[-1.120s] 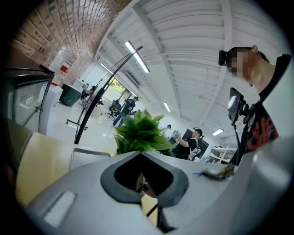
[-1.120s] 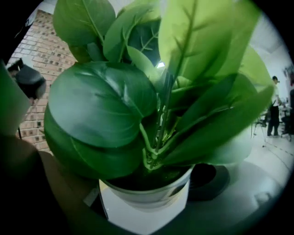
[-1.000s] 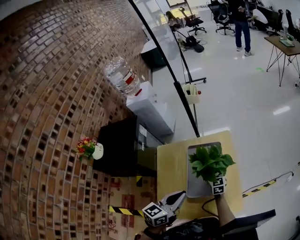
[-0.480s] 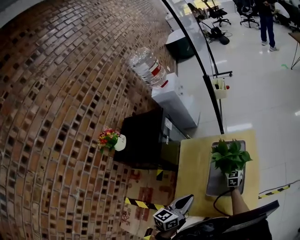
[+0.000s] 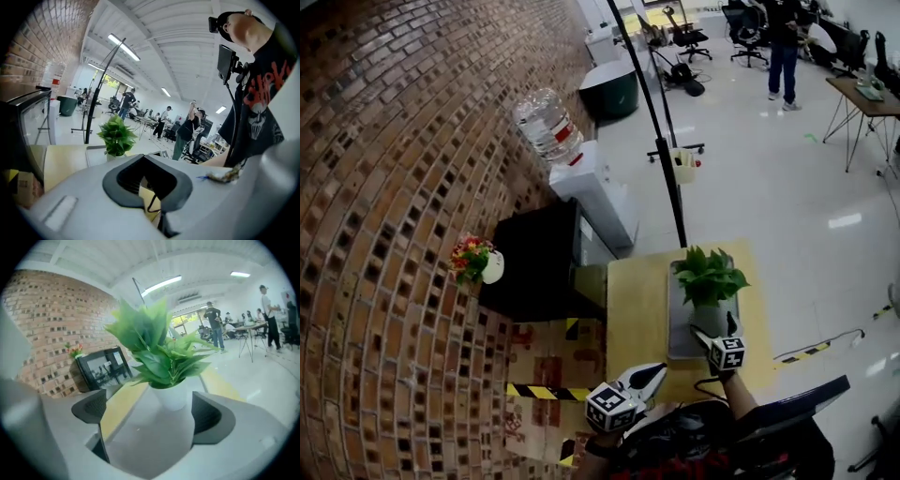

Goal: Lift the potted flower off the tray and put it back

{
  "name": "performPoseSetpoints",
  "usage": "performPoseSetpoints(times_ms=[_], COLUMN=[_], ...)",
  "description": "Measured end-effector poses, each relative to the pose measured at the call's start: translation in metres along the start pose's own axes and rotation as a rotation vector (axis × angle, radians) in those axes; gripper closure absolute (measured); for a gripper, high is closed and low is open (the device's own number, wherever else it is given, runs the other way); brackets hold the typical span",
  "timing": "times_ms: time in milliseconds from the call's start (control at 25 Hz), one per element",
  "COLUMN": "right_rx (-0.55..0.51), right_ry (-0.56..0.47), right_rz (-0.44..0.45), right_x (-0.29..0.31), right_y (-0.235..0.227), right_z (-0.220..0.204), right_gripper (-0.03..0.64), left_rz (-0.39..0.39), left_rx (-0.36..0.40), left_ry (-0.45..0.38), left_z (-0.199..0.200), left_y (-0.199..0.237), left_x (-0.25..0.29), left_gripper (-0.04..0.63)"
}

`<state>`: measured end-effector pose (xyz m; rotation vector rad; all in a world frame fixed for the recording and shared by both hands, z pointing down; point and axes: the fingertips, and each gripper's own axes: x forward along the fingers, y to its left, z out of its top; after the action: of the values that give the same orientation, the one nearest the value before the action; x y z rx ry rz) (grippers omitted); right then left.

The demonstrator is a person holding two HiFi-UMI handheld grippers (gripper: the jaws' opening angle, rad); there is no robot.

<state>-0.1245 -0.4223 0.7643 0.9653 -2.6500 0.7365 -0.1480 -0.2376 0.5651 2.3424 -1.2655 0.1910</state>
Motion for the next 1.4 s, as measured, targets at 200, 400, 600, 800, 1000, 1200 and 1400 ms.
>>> performPoseSetpoints(times_ms=[200, 400, 600, 800, 1000, 1200, 1400], right_rx=[-0.01, -0.129, -0.158, -0.185, -0.184, -0.087, -0.029], right_ry=[-0.101, -0.207, -0.285, -0.323, -0.379, -0.459, -0.434], right_rz=[0.06, 0.06, 0.073, 0.23, 0.353, 0.328, 0.235], right_x=[-0.084, -0.184, -0.253, -0.296, -0.377, -0.484, -0.555], right_y=[0.064, 0.107, 0.145, 0.204, 0.245, 0.255, 0.252], right_z=[-0.002, 0.032, 0.044, 0.035, 0.007, -0.055, -0.09], right_gripper=[0.19, 0.351, 0.535, 0.606, 0.614, 0.614, 0.615], left_rz=[-0.148, -0.368, -0.568, -0.592, -0.63, -0.698, -0.789], left_rx=[0.152, 0.059, 0.015, 0.129, 0.193, 0.113, 0.095], left_ry=[-0.099, -0.144, -0.253, -0.208, -0.189, -0.219, -0.135], left_z=[-0.023, -0.038, -0.011, -0.04, -0.076, -0.134, -0.18], left_y=[-0.032, -0.064, -0.129, -0.207, -0.288, -0.393, -0.495], left_x=[-0.013, -0.009, -0.035, -0.068, -0.1, -0.134, -0.156], left_gripper=[0.601, 0.601, 0.601, 0.601, 0.601, 0.601, 0.601])
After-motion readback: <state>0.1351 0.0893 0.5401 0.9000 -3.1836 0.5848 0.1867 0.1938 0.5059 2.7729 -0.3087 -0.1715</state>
